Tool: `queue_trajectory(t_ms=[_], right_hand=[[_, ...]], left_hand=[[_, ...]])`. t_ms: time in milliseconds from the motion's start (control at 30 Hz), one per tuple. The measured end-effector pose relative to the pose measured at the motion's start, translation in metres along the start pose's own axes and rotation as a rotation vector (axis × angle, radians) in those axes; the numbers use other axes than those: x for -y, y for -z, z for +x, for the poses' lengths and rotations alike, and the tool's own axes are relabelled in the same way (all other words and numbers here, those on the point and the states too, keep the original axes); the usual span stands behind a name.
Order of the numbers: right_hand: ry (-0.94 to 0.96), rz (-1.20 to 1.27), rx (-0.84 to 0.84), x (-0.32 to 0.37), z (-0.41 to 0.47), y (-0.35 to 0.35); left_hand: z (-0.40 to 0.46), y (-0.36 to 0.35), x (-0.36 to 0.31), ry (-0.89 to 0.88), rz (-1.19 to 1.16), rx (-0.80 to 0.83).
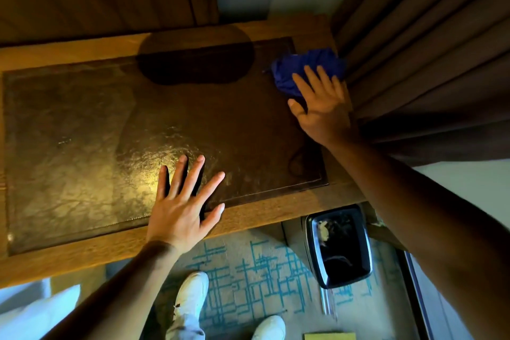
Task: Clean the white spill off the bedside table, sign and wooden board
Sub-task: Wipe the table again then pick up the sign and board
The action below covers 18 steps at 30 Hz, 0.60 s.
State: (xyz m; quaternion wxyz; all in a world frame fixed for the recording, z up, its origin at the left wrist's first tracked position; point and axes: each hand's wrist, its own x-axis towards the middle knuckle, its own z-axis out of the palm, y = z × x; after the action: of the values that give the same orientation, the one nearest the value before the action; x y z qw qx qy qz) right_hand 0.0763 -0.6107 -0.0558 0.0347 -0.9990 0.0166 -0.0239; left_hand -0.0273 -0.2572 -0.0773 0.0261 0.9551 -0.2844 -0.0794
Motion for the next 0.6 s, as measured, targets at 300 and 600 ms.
queue_trajectory(t_ms=[300, 600], right_hand=[[-0.223, 0.011, 0.137, 0.001, 0.036, 0.003], [-0.252, 0.128, -0.002, 0.008, 0.001, 0.032]], left_hand=[[0.000, -0.001, 0.001, 0.003, 0.001, 0.007], [0.000, 0.001, -0.003, 0.000, -0.007, -0.014]])
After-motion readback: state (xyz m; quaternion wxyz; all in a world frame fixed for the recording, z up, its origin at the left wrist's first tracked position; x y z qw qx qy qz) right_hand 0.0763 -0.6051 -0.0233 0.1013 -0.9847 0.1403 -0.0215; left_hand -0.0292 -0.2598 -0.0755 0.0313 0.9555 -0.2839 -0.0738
